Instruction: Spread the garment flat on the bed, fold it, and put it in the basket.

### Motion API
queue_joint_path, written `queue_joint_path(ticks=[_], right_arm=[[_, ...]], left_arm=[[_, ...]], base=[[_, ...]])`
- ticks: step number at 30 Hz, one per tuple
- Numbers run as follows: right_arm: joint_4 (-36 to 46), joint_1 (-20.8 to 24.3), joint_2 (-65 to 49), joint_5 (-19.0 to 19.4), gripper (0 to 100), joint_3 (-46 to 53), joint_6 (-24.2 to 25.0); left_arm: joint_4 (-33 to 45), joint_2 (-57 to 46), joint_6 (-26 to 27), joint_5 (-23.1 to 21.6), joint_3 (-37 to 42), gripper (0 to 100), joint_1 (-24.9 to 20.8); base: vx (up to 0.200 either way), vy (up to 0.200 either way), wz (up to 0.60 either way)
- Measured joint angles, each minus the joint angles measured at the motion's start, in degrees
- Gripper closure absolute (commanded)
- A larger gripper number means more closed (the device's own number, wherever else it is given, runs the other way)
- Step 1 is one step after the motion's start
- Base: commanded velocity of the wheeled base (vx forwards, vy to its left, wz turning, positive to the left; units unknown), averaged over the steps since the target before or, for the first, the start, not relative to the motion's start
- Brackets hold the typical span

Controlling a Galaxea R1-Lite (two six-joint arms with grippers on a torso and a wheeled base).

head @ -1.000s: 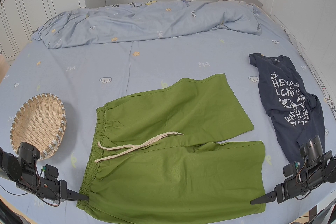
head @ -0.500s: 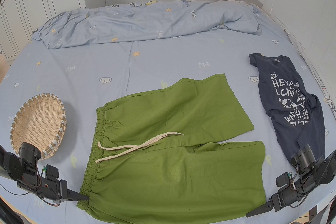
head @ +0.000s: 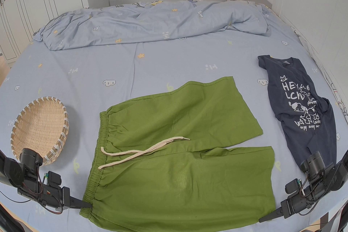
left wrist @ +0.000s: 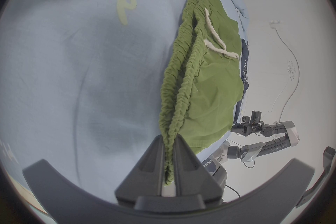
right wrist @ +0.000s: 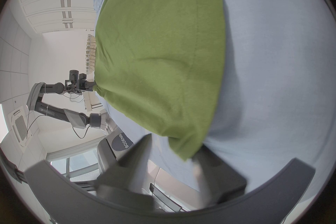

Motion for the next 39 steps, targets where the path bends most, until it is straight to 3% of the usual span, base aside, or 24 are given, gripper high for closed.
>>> queue_joint_path(ticks=[14,23,29,33,39], right_arm=[[-0.11,-3.43,1.18,-0.33,100,0.68,-1.01],[0.45,1.51,-4.63,-1.45,100,3.30,-0.68],[0.90,2.43,-9.20,-3.18,100,2.56,-0.27],[5.75,2.15,-12.90,-3.45,100,-0.69,0.99],[16.97,1.68,-18.82,-5.47,100,-13.46,2.62]], left_arm=[[0.30,-0.22,0.09,0.11,0.26,100,0.13],[0.34,-1.38,0.35,0.41,1.37,100,-0.18],[0.50,-3.61,0.28,0.46,0.91,100,-0.38],[2.43,-6.08,-0.54,0.41,-0.71,100,-0.68],[9.00,-10.83,-4.95,0.44,-7.72,100,-1.71]], base=[[0.000,0.000,0.00],[0.000,0.000,0.00],[0.000,0.000,0.00],[0.000,0.000,0.00],[0.000,0.000,0.00]])
